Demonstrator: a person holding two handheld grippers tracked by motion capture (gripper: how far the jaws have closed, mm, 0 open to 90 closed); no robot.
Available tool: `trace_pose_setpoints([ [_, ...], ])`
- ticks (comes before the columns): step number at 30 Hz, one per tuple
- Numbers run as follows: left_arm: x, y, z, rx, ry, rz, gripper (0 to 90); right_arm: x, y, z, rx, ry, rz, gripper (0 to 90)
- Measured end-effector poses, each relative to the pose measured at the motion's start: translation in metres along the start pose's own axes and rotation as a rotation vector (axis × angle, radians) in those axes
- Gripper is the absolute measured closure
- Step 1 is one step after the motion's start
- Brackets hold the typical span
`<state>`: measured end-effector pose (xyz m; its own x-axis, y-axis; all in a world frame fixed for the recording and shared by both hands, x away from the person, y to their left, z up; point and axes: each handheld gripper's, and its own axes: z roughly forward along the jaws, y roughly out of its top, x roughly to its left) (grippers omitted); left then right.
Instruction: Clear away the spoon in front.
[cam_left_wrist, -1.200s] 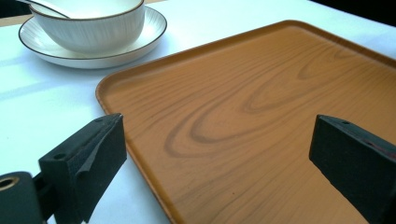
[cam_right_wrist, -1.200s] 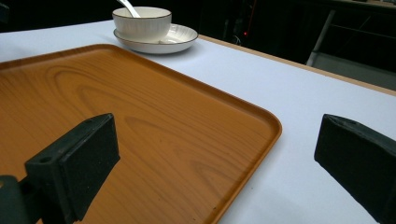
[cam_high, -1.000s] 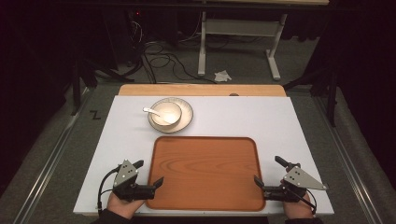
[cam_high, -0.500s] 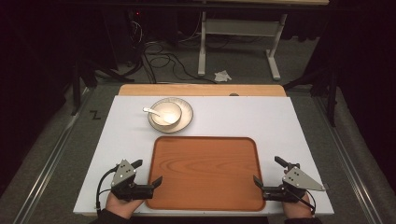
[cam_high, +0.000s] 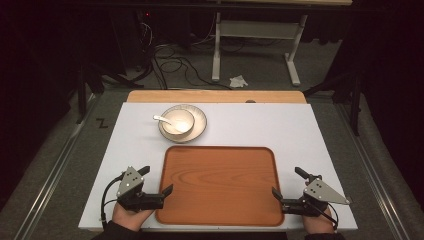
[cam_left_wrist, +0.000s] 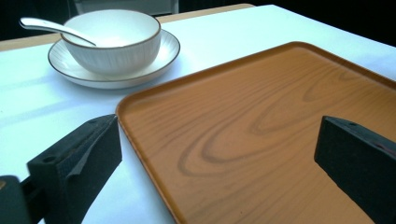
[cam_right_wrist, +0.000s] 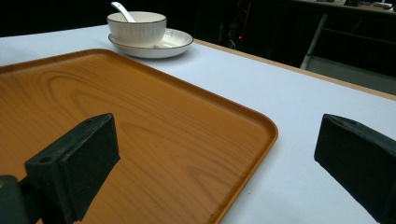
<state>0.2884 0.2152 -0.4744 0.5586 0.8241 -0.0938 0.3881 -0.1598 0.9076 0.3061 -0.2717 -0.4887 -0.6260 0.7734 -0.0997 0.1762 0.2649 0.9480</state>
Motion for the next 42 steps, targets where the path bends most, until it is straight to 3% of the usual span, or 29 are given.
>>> trace_pose_setpoints([
  [14, 0.019, 0.03, 0.008, 0.005, 0.024, -0.03, 0.3, -0.001, -0.001, 0.0, 0.001, 0.01, 0.003, 0.6],
  [27, 0.045, 0.056, 0.027, 0.025, 0.081, -0.033, 0.8, -0.002, -0.002, 0.0, -0.003, 0.016, 0.022, 0.6],
  [42, 0.076, 0.092, 0.054, 0.053, 0.138, -0.036, 8.2, -0.006, -0.003, -0.001, -0.012, 0.011, 0.041, 0.6],
])
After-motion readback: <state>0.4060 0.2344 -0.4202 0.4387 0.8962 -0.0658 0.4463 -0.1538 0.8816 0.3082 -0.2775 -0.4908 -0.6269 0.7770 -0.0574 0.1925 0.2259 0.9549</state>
